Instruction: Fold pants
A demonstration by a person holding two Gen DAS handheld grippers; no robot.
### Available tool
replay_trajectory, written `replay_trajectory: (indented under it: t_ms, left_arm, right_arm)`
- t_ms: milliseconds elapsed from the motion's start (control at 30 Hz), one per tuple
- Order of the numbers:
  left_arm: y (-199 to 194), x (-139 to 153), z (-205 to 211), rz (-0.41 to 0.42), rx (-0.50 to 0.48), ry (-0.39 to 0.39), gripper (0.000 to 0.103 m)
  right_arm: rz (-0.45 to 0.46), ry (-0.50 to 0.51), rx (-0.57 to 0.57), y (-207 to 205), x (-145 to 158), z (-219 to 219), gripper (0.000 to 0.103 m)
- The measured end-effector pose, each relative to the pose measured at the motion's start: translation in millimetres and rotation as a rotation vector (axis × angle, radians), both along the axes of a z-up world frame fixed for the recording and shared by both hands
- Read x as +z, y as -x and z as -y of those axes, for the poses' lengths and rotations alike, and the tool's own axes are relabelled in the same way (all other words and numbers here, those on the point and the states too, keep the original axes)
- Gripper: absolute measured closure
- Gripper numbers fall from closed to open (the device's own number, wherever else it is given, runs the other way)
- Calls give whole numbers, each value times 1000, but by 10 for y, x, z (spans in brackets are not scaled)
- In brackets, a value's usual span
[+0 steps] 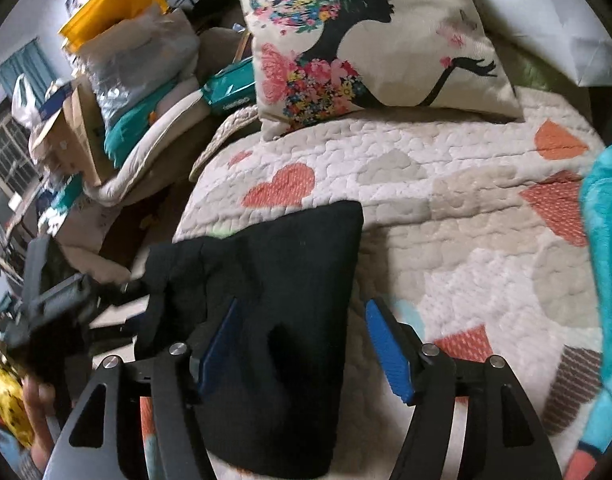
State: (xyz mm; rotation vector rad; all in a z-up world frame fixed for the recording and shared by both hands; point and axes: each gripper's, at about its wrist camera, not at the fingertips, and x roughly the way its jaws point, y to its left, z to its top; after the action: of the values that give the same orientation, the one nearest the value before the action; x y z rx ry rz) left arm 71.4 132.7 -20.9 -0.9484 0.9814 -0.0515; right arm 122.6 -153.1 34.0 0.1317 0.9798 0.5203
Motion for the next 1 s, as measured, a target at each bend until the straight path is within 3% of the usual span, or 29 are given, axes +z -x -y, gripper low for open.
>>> replay_trajectory:
  t_ms: [100,233,367,467,600,700,767,833,933,1000]
  left_arm:
    - [12,-78,-64,-14,24,45,31]
    - [81,96,-30,-1,28,-15,31]
    - [338,367,112,33,20,-181,31]
    - [647,572,310,54,21,-395,31]
    - [1212,845,640,148,63,-683,30]
    - [1553,1012,862,245,87,-838,16]
    - [1800,1129,955,320,119,-878,3]
    - [1964,1196,986,353,142,-888,0]
    - [2065,1211,1045,298,163,-948,0]
    - [2092,1181,1038,284,150,-936,0]
  right_arm:
    - [-5,32,12,174,-12,-7,32]
    - [-6,46,13,438,-12,-4,32]
    - [-13,44,-2,765,-16,61,31]
    - [-18,55,-16,966,-42,103,30]
    - [-11,89,-25,1291,-129,157,29]
    - [7,138,-20,1509,-204,168,28]
    - [4,152,-21,1589,-233,173,28]
    - [1,151,-25,1655,-241,184,28]
    - [25,159,-28,1742,-217,170,28]
    - [47,166,-24,1797,-196,144,28]
